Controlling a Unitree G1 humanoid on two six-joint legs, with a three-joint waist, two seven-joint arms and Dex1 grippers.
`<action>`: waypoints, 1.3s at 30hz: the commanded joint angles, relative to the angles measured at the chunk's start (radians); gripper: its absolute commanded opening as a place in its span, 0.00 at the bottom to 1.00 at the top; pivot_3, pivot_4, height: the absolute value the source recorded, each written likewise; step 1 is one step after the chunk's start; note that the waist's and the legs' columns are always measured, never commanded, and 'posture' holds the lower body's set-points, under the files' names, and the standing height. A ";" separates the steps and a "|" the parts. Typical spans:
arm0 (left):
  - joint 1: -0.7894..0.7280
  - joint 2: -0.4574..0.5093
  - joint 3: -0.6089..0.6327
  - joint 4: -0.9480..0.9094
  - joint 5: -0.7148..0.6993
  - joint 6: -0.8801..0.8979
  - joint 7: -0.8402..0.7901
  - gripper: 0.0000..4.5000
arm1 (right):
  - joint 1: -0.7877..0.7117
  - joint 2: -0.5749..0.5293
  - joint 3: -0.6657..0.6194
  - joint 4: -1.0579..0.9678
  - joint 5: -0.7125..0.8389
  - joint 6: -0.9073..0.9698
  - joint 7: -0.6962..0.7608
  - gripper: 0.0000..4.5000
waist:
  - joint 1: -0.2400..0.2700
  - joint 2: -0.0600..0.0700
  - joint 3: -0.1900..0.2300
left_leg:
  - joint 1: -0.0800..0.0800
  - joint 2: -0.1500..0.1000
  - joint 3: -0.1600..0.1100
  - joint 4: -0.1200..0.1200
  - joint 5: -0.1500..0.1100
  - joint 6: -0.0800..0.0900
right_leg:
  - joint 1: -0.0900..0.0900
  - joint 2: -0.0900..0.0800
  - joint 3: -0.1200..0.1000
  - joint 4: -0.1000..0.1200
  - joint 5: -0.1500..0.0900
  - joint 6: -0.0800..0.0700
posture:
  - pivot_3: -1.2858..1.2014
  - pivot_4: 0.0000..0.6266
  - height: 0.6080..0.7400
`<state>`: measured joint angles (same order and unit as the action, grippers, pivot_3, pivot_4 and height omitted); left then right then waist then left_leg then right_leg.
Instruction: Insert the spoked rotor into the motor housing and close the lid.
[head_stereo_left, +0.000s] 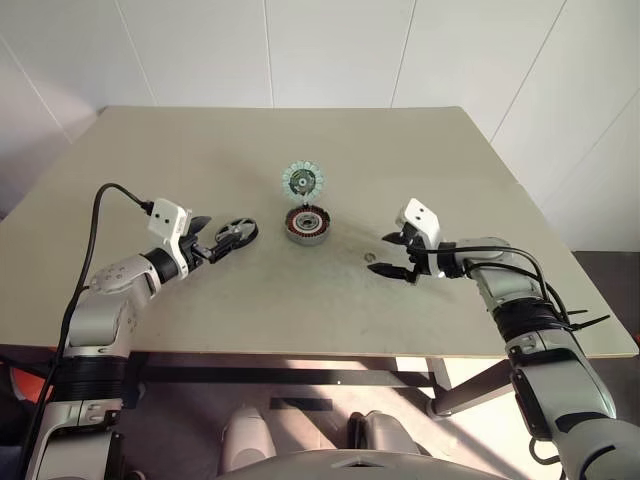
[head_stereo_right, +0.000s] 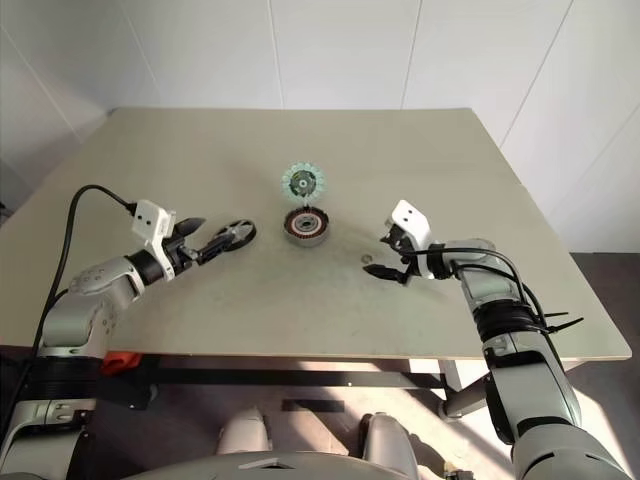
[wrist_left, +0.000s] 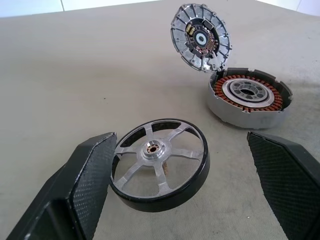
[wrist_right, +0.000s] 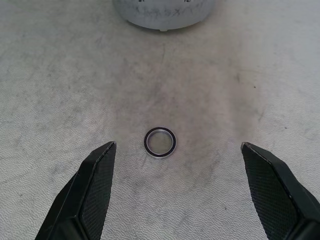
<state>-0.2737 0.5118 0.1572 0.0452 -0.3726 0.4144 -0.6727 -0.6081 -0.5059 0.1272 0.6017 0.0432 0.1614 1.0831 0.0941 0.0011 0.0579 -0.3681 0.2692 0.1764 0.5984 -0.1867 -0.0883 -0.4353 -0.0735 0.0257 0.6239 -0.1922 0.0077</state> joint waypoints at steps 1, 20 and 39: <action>-0.022 0.008 0.008 -0.014 -0.002 -0.011 -0.003 0.98 | -0.007 0.011 -0.018 -0.022 0.024 -0.003 -0.010 1.00 | 0.000 0.000 0.000 | 0.000 0.000 0.000 0.000 0.000 0.000 | 0.000 0.000 0.000 0.000 0.000 0.000 | 0.52 0.00 1.00; -0.003 0.008 0.016 -0.027 -0.003 -0.011 0.009 0.99 | -0.035 0.028 -0.012 0.087 0.002 -0.058 -0.029 0.42 | 0.000 0.000 0.000 | 0.001 0.000 0.000 0.000 0.000 0.000 | 0.001 0.000 0.000 0.000 0.000 0.000 | 0.52 0.00 1.00; -0.003 0.013 0.019 -0.020 0.001 -0.015 0.010 0.99 | -0.096 0.041 -0.036 0.147 -0.003 -0.115 -0.121 0.14 | -0.001 0.000 0.000 | 0.002 0.000 0.000 0.000 0.000 0.000 | 0.002 0.000 0.000 0.000 0.000 0.000 | 0.52 0.00 1.00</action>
<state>-0.2687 0.5130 0.1565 0.0452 -0.3718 0.4140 -0.6664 -0.6574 -0.4628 0.1217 0.7517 0.0375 0.0703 0.9868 0.0930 0.0010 0.0578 -0.3665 0.2690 0.1762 0.5984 -0.1865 -0.0882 -0.4335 -0.0736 0.0255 0.6240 -0.1922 0.0077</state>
